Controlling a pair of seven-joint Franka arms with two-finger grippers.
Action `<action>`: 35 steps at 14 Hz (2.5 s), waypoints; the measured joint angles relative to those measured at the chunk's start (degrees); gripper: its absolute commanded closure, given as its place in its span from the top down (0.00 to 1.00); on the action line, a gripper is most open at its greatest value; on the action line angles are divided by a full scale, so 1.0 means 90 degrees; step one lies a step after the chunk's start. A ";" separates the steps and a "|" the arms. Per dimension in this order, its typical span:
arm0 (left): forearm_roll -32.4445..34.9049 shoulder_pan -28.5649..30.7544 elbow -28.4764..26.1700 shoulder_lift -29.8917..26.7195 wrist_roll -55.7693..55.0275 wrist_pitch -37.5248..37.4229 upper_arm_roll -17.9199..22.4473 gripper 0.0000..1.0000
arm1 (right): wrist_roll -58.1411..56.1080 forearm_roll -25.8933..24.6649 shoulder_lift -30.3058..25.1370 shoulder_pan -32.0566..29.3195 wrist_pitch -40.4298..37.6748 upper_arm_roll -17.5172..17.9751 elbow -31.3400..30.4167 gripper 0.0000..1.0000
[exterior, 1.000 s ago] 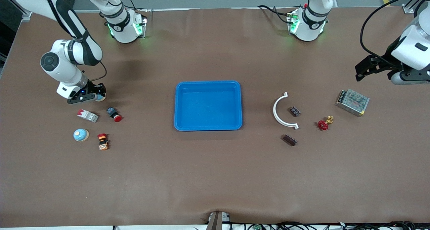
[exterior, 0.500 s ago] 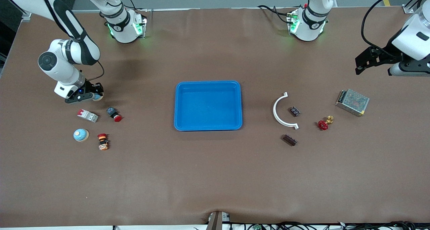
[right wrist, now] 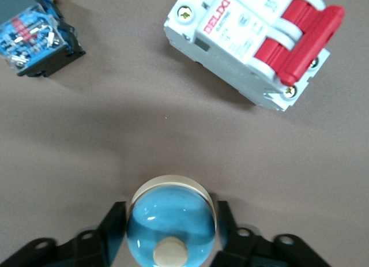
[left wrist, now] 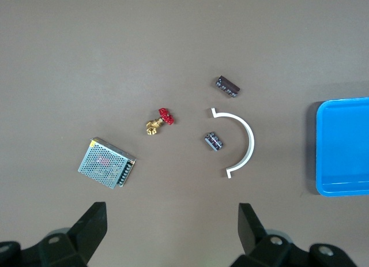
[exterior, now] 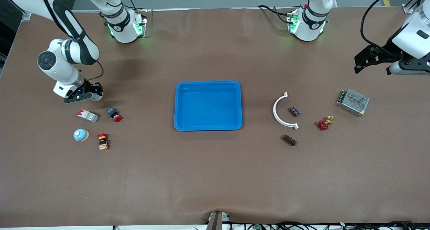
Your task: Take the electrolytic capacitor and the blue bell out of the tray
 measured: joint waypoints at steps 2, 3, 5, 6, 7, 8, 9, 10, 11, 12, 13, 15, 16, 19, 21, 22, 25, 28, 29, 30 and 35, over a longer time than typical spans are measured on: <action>0.0000 0.0000 -0.0004 0.0000 0.0000 0.0000 0.0000 1.00 | -0.0001 0.0000 0.0039 -0.0047 0.0010 0.0000 0.0000 1.00; 0.0000 0.0000 -0.0006 0.0000 0.0000 0.0000 0.0000 1.00 | -0.0001 0.0000 0.0040 -0.0057 0.0001 0.0000 0.0001 1.00; -0.0001 0.0000 -0.0007 0.0000 0.0000 0.0000 0.0000 1.00 | -0.0001 0.0000 0.0027 -0.0060 -0.0100 0.0002 0.0028 1.00; -0.0001 0.0000 -0.0007 0.0000 0.0000 0.0000 0.0000 1.00 | -0.0001 -0.0001 -0.0015 -0.0060 -0.0215 0.0008 0.0053 1.00; -0.0001 0.0000 -0.0007 0.0000 0.0000 0.0000 0.0000 1.00 | 0.0000 -0.0001 -0.0083 -0.0060 -0.0391 0.0022 0.0094 1.00; -0.0004 0.0000 -0.0007 0.0000 0.0000 0.0000 0.0000 1.00 | 0.0001 -0.0001 -0.0173 -0.0060 -0.0617 0.0041 0.0163 1.00; -0.0005 -0.0001 -0.0007 0.0000 0.0000 0.0000 0.0000 1.00 | 0.0006 -0.0001 -0.0275 -0.0060 -0.0887 0.0063 0.0265 1.00; -0.0006 -0.0001 -0.0007 0.0000 0.0000 0.0000 0.0000 1.00 | 0.0015 0.0000 -0.0374 -0.0057 -0.1142 0.0086 0.0391 1.00; -0.0006 -0.0001 -0.0008 0.0000 0.0000 0.0000 0.0000 1.00 | 0.0050 0.0002 -0.0465 -0.0041 -0.1408 0.0116 0.0550 1.00; -0.0006 -0.0001 -0.0009 0.0000 0.0000 0.0000 -0.0001 1.00 | 0.0147 0.0014 -0.0560 0.0016 -0.1749 0.0142 0.0754 1.00; -0.0006 -0.0001 -0.0011 0.0000 0.0000 0.0000 0.0000 1.00 | 0.0275 0.0063 -0.0650 0.0118 -0.2200 0.0158 0.1025 1.00; -0.0006 -0.0001 -0.0022 0.0000 0.0000 0.0000 0.0000 1.00 | 0.0442 0.0409 -0.0793 0.0398 -0.3330 0.0165 0.1753 1.00; -0.0006 -0.0001 -0.0029 0.0000 0.0000 0.0000 0.0000 1.00 | 0.0484 0.0632 -0.0837 0.0526 -0.3937 0.0165 0.2200 1.00; -0.0006 -0.0001 -0.0047 0.0000 0.0000 0.0000 0.0000 1.00 | 0.0969 0.0896 -0.0880 0.0816 -0.5198 0.0163 0.3389 1.00; -0.0006 -0.0001 -0.0062 0.0000 0.0000 0.0000 -0.0001 1.00 | 0.1482 0.0910 -0.0877 0.0977 -0.5594 0.0164 0.3903 1.00; -0.0006 -0.0002 -0.0067 0.0000 0.0000 0.0000 -0.0001 1.00 | 0.1675 0.0929 -0.0875 0.1057 -0.5772 0.0164 0.4157 1.00; -0.0006 -0.0004 -0.0071 0.0000 0.0000 0.0000 -0.0004 1.00 | 0.2079 0.1168 -0.0875 0.1231 -0.6143 0.0166 0.4883 1.00; -0.0007 -0.0005 -0.0071 0.0000 0.0000 0.0000 -0.0004 1.00 | 0.2460 0.1297 -0.0875 0.1393 -0.6539 0.0166 0.5560 1.00; -0.0007 -0.0005 -0.0071 0.0000 0.0000 0.0000 -0.0004 1.00 | 0.2578 0.1315 -0.0873 0.1447 -0.6627 0.0167 0.5777 1.00; -0.0007 -0.0005 -0.0071 0.0000 0.0000 0.0000 -0.0004 1.00 | 0.2650 0.1342 -0.0864 0.1497 -0.6727 0.0167 0.5986 1.00; -0.0007 -0.0005 -0.0063 -0.0003 0.0000 0.0000 -0.0004 1.00 | 0.3149 0.1662 -0.0688 0.1607 -0.7035 0.0165 0.6623 1.00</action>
